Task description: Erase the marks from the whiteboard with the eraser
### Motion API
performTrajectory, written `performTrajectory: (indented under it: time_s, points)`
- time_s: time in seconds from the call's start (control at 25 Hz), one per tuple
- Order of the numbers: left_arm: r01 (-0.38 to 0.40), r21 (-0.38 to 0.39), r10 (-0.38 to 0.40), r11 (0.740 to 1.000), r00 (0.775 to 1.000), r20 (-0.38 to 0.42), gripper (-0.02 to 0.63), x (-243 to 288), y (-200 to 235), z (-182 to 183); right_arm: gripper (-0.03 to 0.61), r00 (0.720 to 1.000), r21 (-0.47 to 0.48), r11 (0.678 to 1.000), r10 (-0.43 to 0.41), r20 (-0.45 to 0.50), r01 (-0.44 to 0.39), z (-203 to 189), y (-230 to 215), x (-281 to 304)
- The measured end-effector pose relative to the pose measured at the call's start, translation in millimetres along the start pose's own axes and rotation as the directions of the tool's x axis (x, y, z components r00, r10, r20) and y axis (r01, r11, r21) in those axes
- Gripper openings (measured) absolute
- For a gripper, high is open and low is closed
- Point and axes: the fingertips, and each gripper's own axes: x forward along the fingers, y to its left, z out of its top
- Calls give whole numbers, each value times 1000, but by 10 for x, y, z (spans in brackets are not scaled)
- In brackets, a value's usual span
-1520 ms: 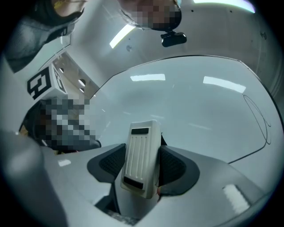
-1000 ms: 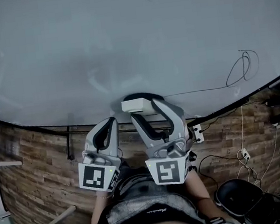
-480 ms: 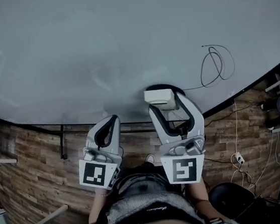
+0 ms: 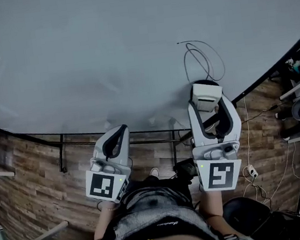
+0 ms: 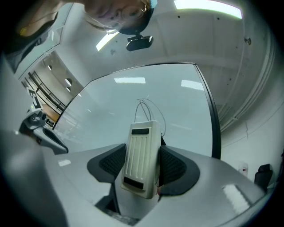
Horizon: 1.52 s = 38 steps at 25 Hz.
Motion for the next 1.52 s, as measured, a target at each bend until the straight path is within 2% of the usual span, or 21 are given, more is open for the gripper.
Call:
performTrajectory:
  time_s: [0.28,0.4,0.64,0.76,0.84,1.04,1.2,1.4,1.52]
  points:
    - [34,-28,-34,999,999,-12,-2,44,-205,-80,245,999,56,998,2,33,-4,184,-40,31]
    - [66,-29,-66,997,998,-14,-2,86,-226,-90,246,998,60,998,2,60,-6,461,-84,132]
    - [174,-28,-174,984,985,7,-2,221,-320,33,249,980,-32,998,-38,196,45,1284,-186,356]
    - [218,-20,-217,976,976,32,-2,240,-351,107,249,971,-4,998,-65,232,68,1511,-273,413]
    - [235,-35,-234,971,972,34,-2,242,-355,113,249,969,48,996,-83,233,74,1470,-307,384]
    - [262,-85,-262,961,965,12,-2,249,-401,66,247,982,89,994,-73,172,58,1291,-260,371]
    - [293,-77,-294,953,956,-5,-2,263,-479,34,247,991,175,982,-87,100,69,823,-196,238]
    - [323,-75,-326,944,945,-37,-2,298,-586,-51,248,995,295,951,-99,6,92,179,-87,58]
    - [352,-69,-356,934,933,-58,-2,305,-679,-92,247,995,316,944,-85,-54,98,-74,-27,-14]
